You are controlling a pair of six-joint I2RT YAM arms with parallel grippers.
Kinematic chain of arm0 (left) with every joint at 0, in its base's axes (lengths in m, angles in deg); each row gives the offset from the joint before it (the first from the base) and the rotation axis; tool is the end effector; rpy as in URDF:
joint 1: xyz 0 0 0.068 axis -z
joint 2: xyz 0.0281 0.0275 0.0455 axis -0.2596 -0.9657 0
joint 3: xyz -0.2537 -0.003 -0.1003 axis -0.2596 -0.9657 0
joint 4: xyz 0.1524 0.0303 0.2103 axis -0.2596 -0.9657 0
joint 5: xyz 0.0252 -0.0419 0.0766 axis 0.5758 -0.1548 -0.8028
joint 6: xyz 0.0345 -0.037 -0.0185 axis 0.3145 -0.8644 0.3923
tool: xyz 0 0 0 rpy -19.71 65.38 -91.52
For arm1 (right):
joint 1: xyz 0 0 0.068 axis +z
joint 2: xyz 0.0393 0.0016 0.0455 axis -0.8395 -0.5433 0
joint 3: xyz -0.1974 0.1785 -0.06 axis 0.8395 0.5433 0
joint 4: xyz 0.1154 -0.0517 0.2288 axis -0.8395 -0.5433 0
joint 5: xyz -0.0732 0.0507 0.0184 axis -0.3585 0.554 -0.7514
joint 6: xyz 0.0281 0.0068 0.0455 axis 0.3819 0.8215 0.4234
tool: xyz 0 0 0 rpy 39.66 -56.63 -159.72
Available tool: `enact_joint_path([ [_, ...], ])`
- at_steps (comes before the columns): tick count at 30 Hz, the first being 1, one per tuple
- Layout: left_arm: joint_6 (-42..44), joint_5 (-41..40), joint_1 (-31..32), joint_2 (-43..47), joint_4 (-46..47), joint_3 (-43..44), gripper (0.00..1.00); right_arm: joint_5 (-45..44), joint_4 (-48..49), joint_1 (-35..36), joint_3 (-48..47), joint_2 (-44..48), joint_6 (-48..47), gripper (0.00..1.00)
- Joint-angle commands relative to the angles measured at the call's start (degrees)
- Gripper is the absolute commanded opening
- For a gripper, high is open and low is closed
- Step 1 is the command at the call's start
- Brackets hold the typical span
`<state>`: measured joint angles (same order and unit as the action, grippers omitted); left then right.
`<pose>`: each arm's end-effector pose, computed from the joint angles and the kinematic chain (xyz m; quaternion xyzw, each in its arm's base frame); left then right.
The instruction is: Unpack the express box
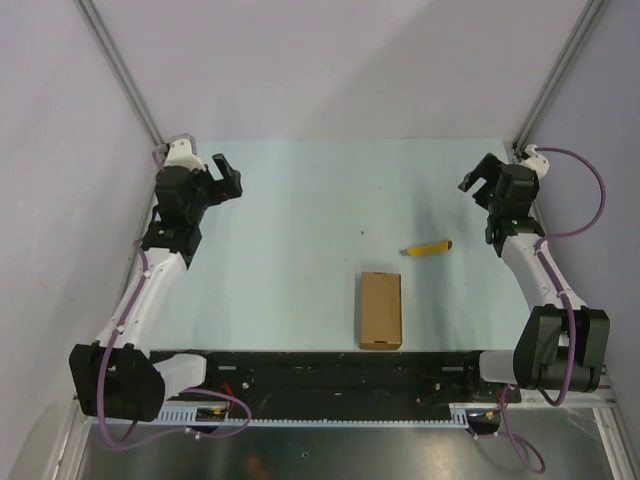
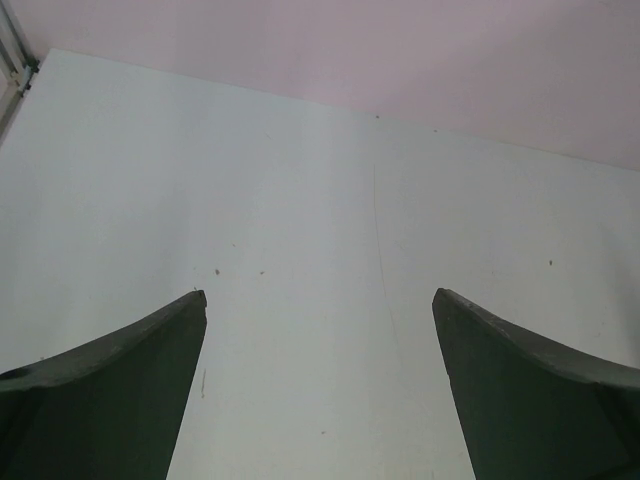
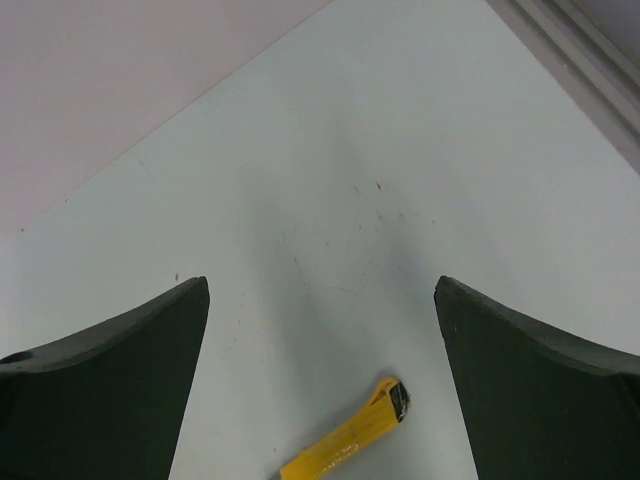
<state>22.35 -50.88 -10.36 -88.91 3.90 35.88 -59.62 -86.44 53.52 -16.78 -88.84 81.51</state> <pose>0.2730 -0.0211 0.3472 -0.0855 0.7753 -0.0970 0.6182 0.3069 -0.0251 0.3019 0.2458 0.7788 0.0385 0.5758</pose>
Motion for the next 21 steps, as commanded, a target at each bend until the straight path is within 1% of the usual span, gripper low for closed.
enact_joint_path([
  [1, -2.35, 0.19, -0.29, -0.65, -0.95, 2.09, 1.00, 5.20, 0.06, -0.91, -2.30, -0.24, 2.49, 1.00],
  [3, -2.88, -1.84, -0.73, -0.30, -1.30, 1.74, 1.00, 8.91, 0.41, -1.44, -2.39, -0.15, 1.97, 1.00],
  [4, -2.97, -2.11, -0.91, 0.05, -1.21, 1.39, 1.00, 13.28, 0.59, -1.26, -2.30, -0.50, -0.12, 1.00],
  [5, -2.19, -2.11, -0.91, 0.05, -1.21, 1.30, 1.00, 14.28, 0.67, -0.04, -2.30, -0.59, -1.36, 1.00],
  [6, -1.66, -2.46, -0.91, -0.12, -1.30, 1.38, 1.00, 14.72, 0.07, 1.01, -2.30, -0.59, -2.77, 1.00],
  [7, -1.31, -2.55, -0.91, -0.30, -1.38, 1.39, 1.00, 13.25, -0.55, 2.68, -2.30, -0.50, -4.35, 1.00],
  [8, -0.61, -2.46, -1.00, -0.30, -1.39, 1.39, 1.00, 11.14, -0.73, 6.61, -2.39, -0.24, -7.49, 1.00],
  [9, 0.01, -1.68, -1.00, -0.21, -1.47, 1.04, 1.00, 9.12, -4.04, 8.82, -2.30, -0.24, -8.74, 1.00],
  [10, 1.84, 2.16, -1.00, -0.21, -1.39, 0.69, 1.00, 5.36, -5.03, 10.50, -2.30, -0.24, -10.15, 1.00],
  [11, 2.64, 6.20, -1.00, -0.47, -1.39, 0.51, 1.00, 4.54, -5.99, 12.00, -2.39, -0.58, -11.99, 1.00],
  [12, 2.91, 8.59, -0.91, -0.73, -1.30, -0.10, 1.00, 3.40, -8.18, 14.97, -2.30, -0.67, -12.18, 1.00],
  [13, 2.74, 12.44, -0.73, -1.00, -1.47, -0.37, 1.00, 2.43, -9.25, 16.22, -2.30, -0.76, -12.45, 1.00],
  [15, 2.13, 15.72, 0.23, -1.70, -1.30, -2.03, 1.00, 2.07, -12.75, 19.90, -2.30, -1.46, -12.54, 1.00],
  [16, 1.43, 19.13, 0.76, -1.88, -1.38, -2.74, 1.00, 1.46, -14.08, 21.40, -2.30, -1.73, -12.54, 1.00],
  [19, 1.33, 21.62, 4.70, -2.23, -1.39, -5.73, 1.00, 0.40, -19.26, 25.26, -2.39, -2.87, -11.75, 1.00],
  [20, 1.42, 22.49, 7.67, -2.41, -1.39, -6.95, 1.00, 0.14, -20.41, 26.07, -2.39, -3.22, -11.40, 1.00],
  [21, 1.68, 22.59, 9.27, -2.93, -1.39, -7.49, 1.00, -0.04, -22.59, 26.94, -2.22, -3.57, -10.78, 1.00],
])
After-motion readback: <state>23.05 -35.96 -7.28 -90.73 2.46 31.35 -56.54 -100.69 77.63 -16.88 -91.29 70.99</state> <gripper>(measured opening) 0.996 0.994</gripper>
